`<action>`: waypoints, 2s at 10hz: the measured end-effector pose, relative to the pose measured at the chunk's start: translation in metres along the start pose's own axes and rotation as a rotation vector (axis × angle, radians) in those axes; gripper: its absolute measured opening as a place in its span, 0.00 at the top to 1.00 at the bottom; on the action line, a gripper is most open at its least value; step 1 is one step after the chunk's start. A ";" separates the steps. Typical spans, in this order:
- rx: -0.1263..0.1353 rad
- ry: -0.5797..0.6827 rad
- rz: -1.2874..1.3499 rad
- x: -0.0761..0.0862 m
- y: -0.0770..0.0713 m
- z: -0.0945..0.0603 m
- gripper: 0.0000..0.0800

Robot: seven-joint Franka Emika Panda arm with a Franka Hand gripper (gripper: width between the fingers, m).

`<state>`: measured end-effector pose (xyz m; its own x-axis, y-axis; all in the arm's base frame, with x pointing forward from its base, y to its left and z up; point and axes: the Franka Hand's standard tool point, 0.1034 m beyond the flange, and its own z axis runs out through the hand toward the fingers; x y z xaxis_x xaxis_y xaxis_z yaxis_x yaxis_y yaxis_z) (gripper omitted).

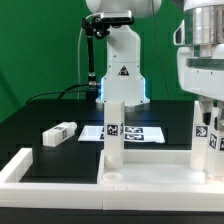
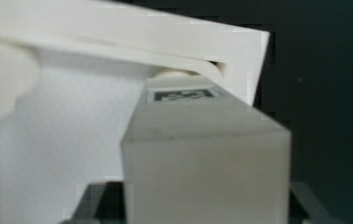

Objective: Assemble desk

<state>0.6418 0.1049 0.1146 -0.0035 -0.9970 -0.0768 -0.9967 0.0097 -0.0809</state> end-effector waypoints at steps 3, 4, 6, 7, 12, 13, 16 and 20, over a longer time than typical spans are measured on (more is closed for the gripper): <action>0.000 0.001 0.036 0.000 0.000 0.001 0.36; 0.000 0.001 0.029 0.000 0.000 0.001 0.36; 0.003 -0.008 -0.240 -0.013 0.001 -0.001 0.20; 0.003 -0.015 -0.409 -0.020 0.003 0.000 0.20; 0.003 -0.011 -0.802 -0.028 0.007 -0.004 0.19; -0.014 0.010 -1.048 -0.021 0.006 -0.003 0.19; 0.010 0.044 -1.393 0.006 0.003 0.001 0.19; 0.010 0.041 -1.212 0.005 0.005 0.003 0.50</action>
Offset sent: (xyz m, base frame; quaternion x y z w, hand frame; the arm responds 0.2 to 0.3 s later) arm 0.0000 0.0000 0.0000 0.0000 0.0000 0.0000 1.0000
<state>0.6374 0.1005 0.1110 0.9284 -0.3615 0.0857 -0.3545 -0.9310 -0.0864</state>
